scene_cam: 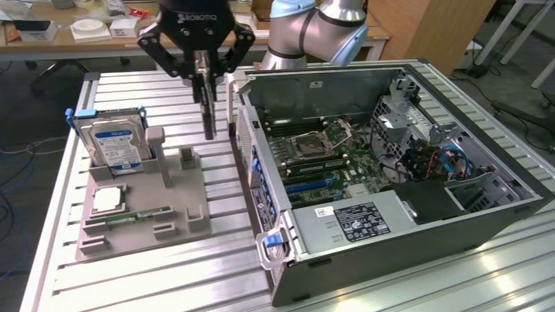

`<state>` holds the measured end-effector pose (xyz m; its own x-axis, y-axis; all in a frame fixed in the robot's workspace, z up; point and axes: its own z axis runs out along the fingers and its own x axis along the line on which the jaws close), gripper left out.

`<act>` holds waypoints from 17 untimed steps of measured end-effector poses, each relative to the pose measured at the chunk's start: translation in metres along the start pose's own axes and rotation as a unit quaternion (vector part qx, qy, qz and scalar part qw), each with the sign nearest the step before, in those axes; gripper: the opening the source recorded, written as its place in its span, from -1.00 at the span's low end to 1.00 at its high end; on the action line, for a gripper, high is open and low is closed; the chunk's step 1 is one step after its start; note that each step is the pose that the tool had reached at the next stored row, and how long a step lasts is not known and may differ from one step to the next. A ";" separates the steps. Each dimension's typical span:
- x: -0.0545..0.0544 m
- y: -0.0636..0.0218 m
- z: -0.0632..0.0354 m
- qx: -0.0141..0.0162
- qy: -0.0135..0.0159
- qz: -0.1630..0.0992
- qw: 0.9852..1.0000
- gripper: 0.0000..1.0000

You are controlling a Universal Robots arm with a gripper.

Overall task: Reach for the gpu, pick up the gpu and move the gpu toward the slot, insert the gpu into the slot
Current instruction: 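Pick up the gpu and move the gpu toward the slot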

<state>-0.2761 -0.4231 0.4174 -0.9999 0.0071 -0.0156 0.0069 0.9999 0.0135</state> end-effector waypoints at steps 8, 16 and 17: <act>-0.037 0.0002 0.0010 0.000 0.000 0.000 1.000 -0.47; -0.073 0.0005 0.0019 0.000 0.000 0.000 1.000 -0.47; -0.077 0.0005 0.0020 0.000 0.000 0.000 1.000 -0.47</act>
<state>-0.1987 -0.4231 0.4166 -0.9999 0.0071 -0.0150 0.0069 0.9999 0.0135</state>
